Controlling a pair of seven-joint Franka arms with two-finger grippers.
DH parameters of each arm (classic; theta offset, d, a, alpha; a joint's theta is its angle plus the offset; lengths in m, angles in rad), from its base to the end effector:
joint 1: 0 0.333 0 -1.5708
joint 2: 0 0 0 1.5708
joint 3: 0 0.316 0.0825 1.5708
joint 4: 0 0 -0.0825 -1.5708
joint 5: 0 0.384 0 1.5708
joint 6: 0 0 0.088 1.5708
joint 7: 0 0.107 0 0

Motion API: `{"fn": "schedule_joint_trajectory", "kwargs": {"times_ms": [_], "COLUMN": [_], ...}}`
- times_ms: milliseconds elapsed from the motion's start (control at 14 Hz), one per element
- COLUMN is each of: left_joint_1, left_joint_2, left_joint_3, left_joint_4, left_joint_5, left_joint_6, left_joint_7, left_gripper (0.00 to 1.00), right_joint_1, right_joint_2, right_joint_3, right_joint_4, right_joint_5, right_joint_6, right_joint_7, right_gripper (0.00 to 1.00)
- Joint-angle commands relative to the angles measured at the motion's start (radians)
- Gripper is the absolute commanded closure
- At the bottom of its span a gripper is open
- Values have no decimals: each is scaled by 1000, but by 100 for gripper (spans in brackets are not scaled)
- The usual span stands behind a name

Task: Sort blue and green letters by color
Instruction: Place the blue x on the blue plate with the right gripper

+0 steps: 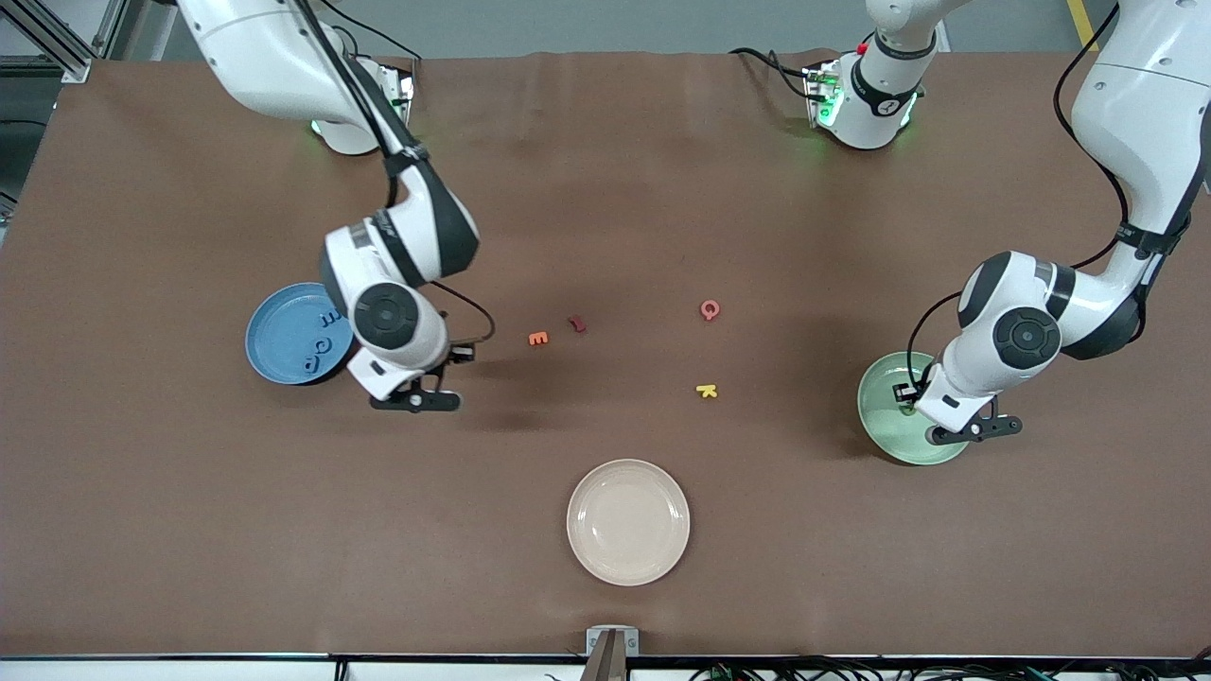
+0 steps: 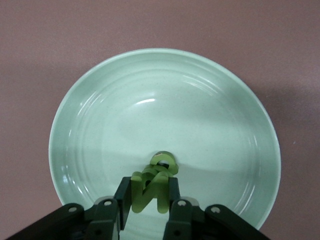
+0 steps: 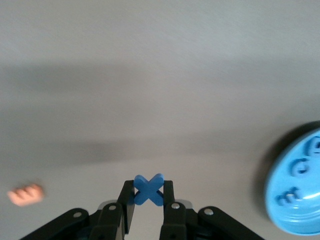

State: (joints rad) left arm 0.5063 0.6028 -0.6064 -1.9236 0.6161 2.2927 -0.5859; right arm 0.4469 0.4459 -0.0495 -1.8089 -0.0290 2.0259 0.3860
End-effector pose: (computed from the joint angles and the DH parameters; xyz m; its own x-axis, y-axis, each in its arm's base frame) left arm 0.6129 -0.0348 0.2143 0.9925 0.1199 -0.0238 0.1160 -0.9855 -0.1238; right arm 0.5734 0.2409 0.2800 0.9809 0.0166 -0.1936 0.0416 -0.9912 0.1260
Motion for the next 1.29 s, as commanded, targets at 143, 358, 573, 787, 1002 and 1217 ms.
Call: {"fn": "schedule_joint_trajectory", "kwargs": {"times_ms": [143, 358, 573, 787, 1002, 1217], "left_joint_1": [8, 8, 8, 8, 8, 9], "left_joint_2": [-23, -25, -18, -12, -11, -15], "left_joint_3": [-10, -10, -16, -16, -16, -16], "left_joint_4": [-15, -14, -15, -14, -14, -11], "left_joint_5": [17, 16, 14, 16, 14, 14], "left_joint_6": [4, 2, 2, 4, 4, 4], "left_joint_7": [3, 3, -3, 0, 1, 3], "left_gripper": [74, 74, 74, 72, 24, 0], "right_joint_1": [-180, -284, -367, -404, -410, -418], "right_joint_2": [-266, -314, -306, -305, -305, -315], "right_joint_3": [16, 16, 16, 16, 17, 17], "right_joint_4": [-353, -501, -561, -561, -560, -560], "right_joint_5": [-20, -22, -23, -22, -22, -20], "right_joint_6": [111, 250, 333, 329, 332, 324], "right_joint_7": [-289, -425, -506, -509, -509, -509], "right_gripper": [99, 99, 55, 0, 0, 0]}}
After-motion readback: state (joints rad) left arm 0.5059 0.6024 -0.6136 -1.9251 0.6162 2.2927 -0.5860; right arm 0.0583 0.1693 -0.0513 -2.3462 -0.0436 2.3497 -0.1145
